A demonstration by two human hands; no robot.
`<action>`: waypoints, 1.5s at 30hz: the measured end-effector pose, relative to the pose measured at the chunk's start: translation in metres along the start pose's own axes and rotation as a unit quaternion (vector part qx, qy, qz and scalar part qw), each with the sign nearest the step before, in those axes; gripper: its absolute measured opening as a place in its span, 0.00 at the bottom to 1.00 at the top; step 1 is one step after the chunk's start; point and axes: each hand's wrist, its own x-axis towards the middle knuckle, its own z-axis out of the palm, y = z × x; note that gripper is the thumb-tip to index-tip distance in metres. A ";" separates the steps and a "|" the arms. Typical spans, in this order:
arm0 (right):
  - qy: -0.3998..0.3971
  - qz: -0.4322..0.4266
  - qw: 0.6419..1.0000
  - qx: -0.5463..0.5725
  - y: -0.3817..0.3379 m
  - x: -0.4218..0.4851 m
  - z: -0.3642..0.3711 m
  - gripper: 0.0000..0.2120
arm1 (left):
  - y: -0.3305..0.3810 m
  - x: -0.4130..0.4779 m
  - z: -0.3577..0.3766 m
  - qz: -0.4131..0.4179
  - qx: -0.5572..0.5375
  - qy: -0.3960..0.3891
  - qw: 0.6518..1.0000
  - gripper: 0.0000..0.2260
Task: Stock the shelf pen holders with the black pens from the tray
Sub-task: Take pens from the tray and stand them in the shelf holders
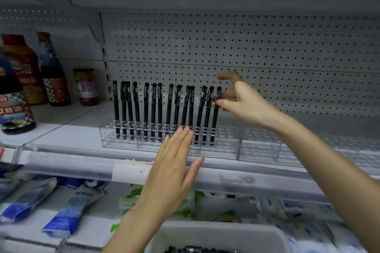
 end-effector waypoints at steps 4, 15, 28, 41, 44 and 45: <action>-0.001 0.002 1.000 -0.017 0.002 -0.018 -0.003 0.24 | 0.003 -0.002 -0.003 0.011 0.003 0.008 1.000 0.32; -0.045 -0.029 0.992 -0.117 0.002 -0.109 0.004 0.33 | 0.016 -0.055 -0.011 0.040 -0.031 0.040 0.998 0.29; -0.255 0.022 0.963 -0.082 0.099 -0.225 0.122 0.23 | -0.010 -0.174 0.054 -0.085 -0.074 -0.081 0.990 0.31; -0.354 0.007 0.934 -0.055 0.131 -0.251 0.205 0.11 | -0.040 -0.216 0.079 -0.192 -0.065 -0.134 0.970 0.33; -0.381 0.002 0.924 -0.043 0.128 -0.252 0.217 0.10 | -0.040 -0.219 0.080 -0.192 -0.075 -0.128 0.970 0.32; -0.388 0.000 0.921 -0.042 0.128 -0.252 0.220 0.10 | -0.040 -0.220 0.080 -0.192 -0.077 -0.126 0.970 0.32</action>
